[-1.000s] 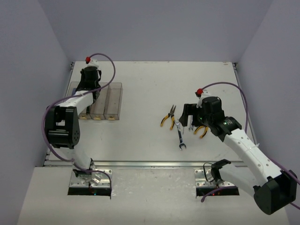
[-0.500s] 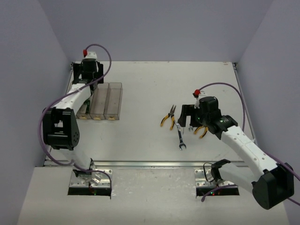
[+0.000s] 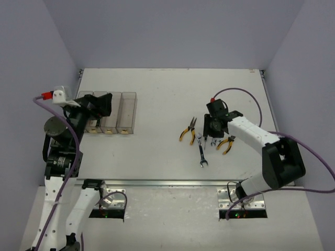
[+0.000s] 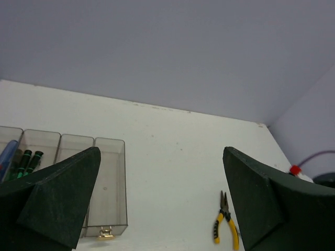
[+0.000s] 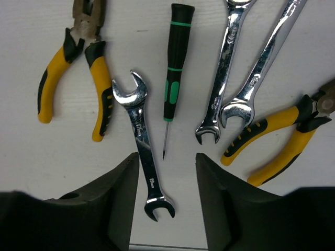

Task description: Sort the tools into containers

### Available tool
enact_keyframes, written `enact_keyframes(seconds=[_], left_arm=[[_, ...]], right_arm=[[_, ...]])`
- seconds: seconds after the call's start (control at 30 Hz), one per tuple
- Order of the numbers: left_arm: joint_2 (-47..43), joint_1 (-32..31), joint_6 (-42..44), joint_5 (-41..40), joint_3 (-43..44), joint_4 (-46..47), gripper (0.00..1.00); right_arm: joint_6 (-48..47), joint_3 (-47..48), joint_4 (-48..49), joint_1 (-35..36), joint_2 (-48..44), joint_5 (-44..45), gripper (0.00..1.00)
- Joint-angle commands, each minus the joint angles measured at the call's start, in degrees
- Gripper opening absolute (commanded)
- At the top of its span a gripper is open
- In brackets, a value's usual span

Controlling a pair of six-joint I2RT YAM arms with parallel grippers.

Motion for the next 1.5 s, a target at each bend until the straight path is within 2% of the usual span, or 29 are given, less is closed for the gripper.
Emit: enact_keyframes(seconds=[0.0,0.03,0.13,0.33,0.37,0.5,0.6,0.67,0.8,0.83,0.87,0.93,0.97,1.0,1.03,1.13,1.27,1.47], left_arm=[[-0.9,0.1,-1.8,10.0,-8.7,-2.8,1.00],[-1.4,0.1,-0.8,12.8,-9.6,-3.4,1.00],[-2.7,0.2,-0.5,14.5,-12.4,-5.2,1.00],[-4.6,0.2,-0.1,17.1,-14.7,-4.9,1.00],[-4.7,0.2,0.0,17.4,-14.7,-4.9,1.00],[-4.9,0.1,-0.4,18.5,-15.2,-4.3,1.00],[-4.8,0.2,-2.0,18.9,-15.5,-3.5,1.00],[-4.2,0.1,-6.3,22.7,-17.1,-0.2,1.00],[-0.4,-3.4,-19.3,31.2,-25.2,21.1,1.00],[0.8,-3.6,-21.8,31.7,-25.4,25.1,1.00],[2.7,-6.3,-25.5,31.7,-28.0,31.8,1.00],[5.9,-14.7,-33.3,31.1,-30.8,45.3,1.00],[8.1,-17.1,-34.4,30.0,-30.9,50.2,1.00],[9.5,-19.4,-34.9,29.6,-30.2,55.6,1.00],[11.6,-23.0,-34.9,28.8,-29.6,58.6,1.00],[16.2,-30.0,-31.9,25.3,-24.7,59.3,1.00],[19.3,-33.1,-31.2,21.9,-23.3,59.6,0.98],[22.6,-35.5,-31.7,19.8,-22.6,62.6,0.77]], right_arm=[[1.4,6.5,0.3,-0.2,7.1,5.7,0.41],[1.4,8.2,0.1,-0.1,8.7,6.8,0.40],[1.0,10.8,0.0,-0.4,14.6,8.8,0.38],[0.4,14.1,0.3,-2.1,23.4,6.2,0.33],[0.4,14.2,0.7,-2.3,24.1,4.5,0.30],[1.5,13.5,1.2,-2.6,25.9,3.6,0.10],[2.0,11.1,2.2,-2.6,21.9,2.9,0.02],[1.8,10.0,2.6,-2.0,18.1,2.6,0.00],[-1.4,8.6,5.0,0.2,4.5,0.7,0.00],[-2.4,7.7,6.9,0.3,4.2,-4.7,0.00],[-4.2,5.9,11.6,0.2,-1.4,-16.8,0.00],[-6.3,1.6,21.6,0.2,-6.2,-44.9,0.00],[-5.0,0.1,27.2,0.6,-7.2,-56.4,0.00],[0.0,-1.5,37.7,1.3,-8.1,-69.0,0.00],[3.7,-3.8,43.8,1.8,-9.5,-72.6,0.00],[1.6,-4.5,42.4,4.6,-13.3,-72.1,0.00],[0.3,-3.9,40.8,6.6,-15.9,-70.4,0.00],[0.9,-3.5,40.8,7.0,-16.3,-70.2,0.00]])
